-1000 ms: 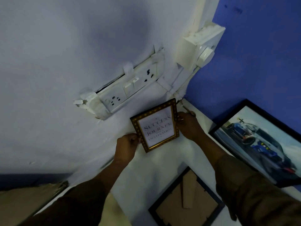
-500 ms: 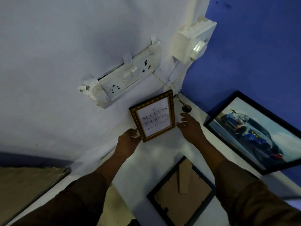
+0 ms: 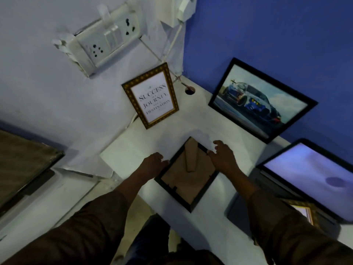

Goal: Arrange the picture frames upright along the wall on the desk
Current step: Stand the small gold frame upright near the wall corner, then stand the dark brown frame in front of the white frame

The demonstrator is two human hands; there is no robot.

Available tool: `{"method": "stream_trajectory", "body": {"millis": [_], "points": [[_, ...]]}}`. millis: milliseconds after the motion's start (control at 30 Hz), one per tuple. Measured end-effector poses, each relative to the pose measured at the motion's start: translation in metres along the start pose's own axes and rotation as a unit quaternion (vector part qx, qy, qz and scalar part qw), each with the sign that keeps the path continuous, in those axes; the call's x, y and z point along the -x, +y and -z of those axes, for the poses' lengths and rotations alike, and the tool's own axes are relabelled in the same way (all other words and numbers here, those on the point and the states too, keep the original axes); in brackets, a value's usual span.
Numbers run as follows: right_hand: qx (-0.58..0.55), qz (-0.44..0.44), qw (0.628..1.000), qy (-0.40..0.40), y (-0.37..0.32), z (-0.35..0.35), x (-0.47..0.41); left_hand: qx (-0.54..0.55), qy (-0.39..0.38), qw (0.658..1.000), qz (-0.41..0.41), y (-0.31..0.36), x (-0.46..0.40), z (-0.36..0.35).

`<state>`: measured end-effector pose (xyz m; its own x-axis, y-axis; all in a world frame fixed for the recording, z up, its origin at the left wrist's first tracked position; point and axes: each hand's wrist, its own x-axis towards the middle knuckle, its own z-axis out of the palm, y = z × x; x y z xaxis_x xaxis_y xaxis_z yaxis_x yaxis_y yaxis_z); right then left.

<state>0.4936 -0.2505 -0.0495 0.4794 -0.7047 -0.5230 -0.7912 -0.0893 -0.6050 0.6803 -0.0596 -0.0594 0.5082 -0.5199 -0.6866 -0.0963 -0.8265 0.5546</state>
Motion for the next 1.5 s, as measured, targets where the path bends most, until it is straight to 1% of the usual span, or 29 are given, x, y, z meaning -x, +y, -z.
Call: {"method": "stream_trajectory", "body": {"millis": [167,300,367,467,567,633,700,767,833,867,967,1000,1067,1167,1200,1233,1300,1400,1500], "points": [[-0.030,-0.062,0.997,-0.030,0.040,-0.025,0.052,-0.049,-0.004,0.999,0.000,-0.012,0.022,-0.023],[-0.086,-0.112,0.989,-0.052,0.046,-0.051,0.087,-0.056,0.011,0.998,-0.003,-0.015,0.022,-0.027],[-0.133,-0.139,0.981,-0.022,0.046,-0.062,0.090,-0.047,0.022,0.999,-0.008,-0.014,0.019,-0.027],[-0.206,-0.202,0.956,0.046,0.044,-0.076,0.087,-0.055,0.035,0.998,-0.013,-0.015,0.012,-0.024],[-0.278,-0.246,0.926,0.066,0.049,-0.084,0.079,-0.083,0.024,0.996,-0.023,-0.014,0.000,-0.018],[-0.282,-0.257,0.921,0.074,0.052,-0.083,0.074,-0.093,0.006,0.995,-0.027,-0.014,-0.007,-0.012],[-0.279,-0.254,0.921,0.096,0.055,-0.082,0.070,-0.077,-0.019,0.997,-0.026,-0.017,-0.014,-0.004],[-0.289,-0.230,0.922,0.116,0.057,-0.076,0.069,-0.022,-0.050,0.998,-0.017,-0.018,-0.018,0.004],[-0.283,-0.186,0.934,0.115,0.061,-0.066,0.069,0.055,-0.083,0.995,-0.019,-0.015,-0.017,0.013],[-0.275,-0.160,0.942,0.107,0.060,-0.060,0.070,0.085,-0.091,0.992,-0.032,-0.014,-0.018,0.017],[-0.259,-0.072,0.961,0.062,0.062,-0.048,0.071,0.120,-0.097,0.984,-0.084,-0.001,-0.020,0.032],[-0.242,-0.039,0.968,0.047,0.064,-0.046,0.072,0.127,-0.098,0.983,-0.094,0.004,-0.020,0.035],[-0.181,0.028,0.982,0.043,0.062,-0.042,0.074,0.149,-0.107,0.978,-0.102,0.016,-0.017,0.039],[-0.053,0.100,0.989,0.098,0.052,-0.033,0.079,0.212,-0.114,0.968,-0.069,0.032,-0.008,0.045],[-0.039,0.114,0.986,0.116,0.047,-0.028,0.082,0.239,-0.113,0.963,-0.058,0.035,-0.004,0.048],[-0.048,0.129,0.982,0.126,0.044,-0.023,0.086,0.261,-0.112,0.957,-0.053,0.038,0.002,0.050],[-0.087,0.138,0.980,0.115,0.035,-0.012,0.094,0.282,-0.109,0.952,-0.043,0.046,0.011,0.052],[-0.085,0.141,0.980,0.108,0.030,0.003,0.108,0.281,-0.097,0.954,-0.042,0.055,0.025,0.047],[-0.134,0.145,0.977,0.084,0.034,0.018,0.131,0.259,-0.097,0.959,-0.060,0.062,0.045,0.036]]}}
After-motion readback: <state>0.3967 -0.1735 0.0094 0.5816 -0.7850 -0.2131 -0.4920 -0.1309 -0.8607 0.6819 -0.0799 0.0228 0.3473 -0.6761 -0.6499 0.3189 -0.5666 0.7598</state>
